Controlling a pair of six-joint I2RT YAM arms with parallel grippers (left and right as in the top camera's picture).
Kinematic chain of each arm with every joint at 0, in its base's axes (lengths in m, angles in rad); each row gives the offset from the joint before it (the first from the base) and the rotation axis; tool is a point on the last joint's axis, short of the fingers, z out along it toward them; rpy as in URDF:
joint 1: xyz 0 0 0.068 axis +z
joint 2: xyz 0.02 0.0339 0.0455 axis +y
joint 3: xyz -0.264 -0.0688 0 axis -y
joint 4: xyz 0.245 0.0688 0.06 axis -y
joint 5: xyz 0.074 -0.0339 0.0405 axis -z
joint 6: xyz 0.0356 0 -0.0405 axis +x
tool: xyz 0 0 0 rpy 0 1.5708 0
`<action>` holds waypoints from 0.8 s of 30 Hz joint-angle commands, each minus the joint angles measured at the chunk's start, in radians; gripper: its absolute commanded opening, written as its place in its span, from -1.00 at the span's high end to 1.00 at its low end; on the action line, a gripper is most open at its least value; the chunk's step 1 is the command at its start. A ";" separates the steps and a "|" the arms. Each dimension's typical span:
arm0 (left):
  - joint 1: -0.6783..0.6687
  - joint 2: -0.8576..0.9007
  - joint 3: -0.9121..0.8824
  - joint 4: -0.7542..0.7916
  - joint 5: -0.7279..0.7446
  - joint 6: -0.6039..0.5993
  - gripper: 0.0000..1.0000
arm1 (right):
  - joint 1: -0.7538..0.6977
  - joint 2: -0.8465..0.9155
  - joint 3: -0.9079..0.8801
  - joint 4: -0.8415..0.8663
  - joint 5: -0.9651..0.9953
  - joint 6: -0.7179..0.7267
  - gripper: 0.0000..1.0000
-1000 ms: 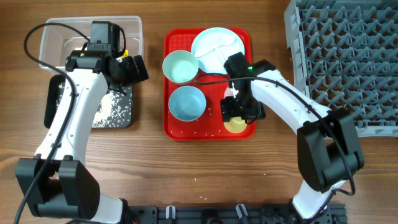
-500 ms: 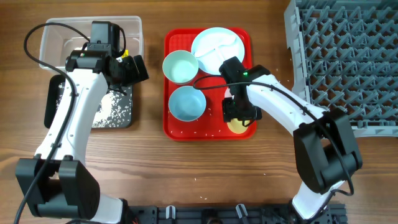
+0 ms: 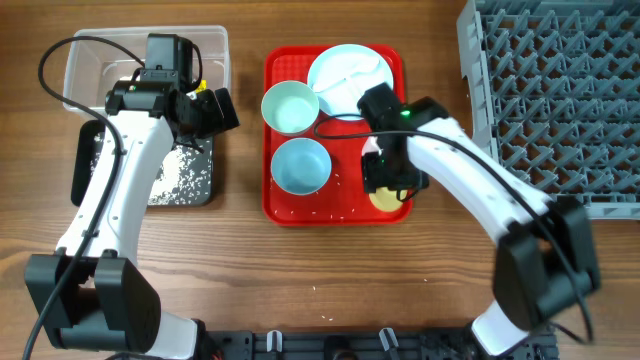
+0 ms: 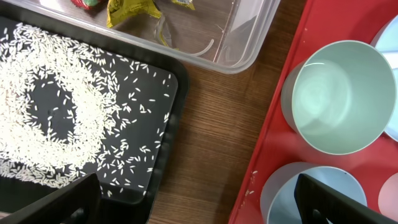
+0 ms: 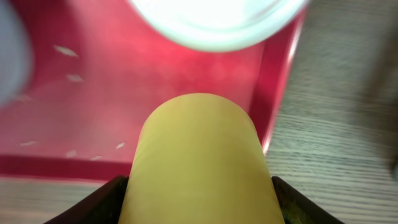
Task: Sort waste into correct bins and load items into the dishwasher rack
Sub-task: 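Carry the yellow cup right and place it upside down in the rack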
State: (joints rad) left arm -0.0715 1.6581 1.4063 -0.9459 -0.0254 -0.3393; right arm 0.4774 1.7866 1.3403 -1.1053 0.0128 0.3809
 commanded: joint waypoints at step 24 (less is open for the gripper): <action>0.005 0.010 0.000 0.002 -0.002 -0.013 -1.00 | -1.028 -0.430 0.047 0.135 0.074 -0.142 0.04</action>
State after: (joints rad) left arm -0.0715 1.6581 1.4063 -0.9463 -0.0254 -0.3393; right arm -0.4580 1.3228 1.3670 -1.0012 0.0982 0.2409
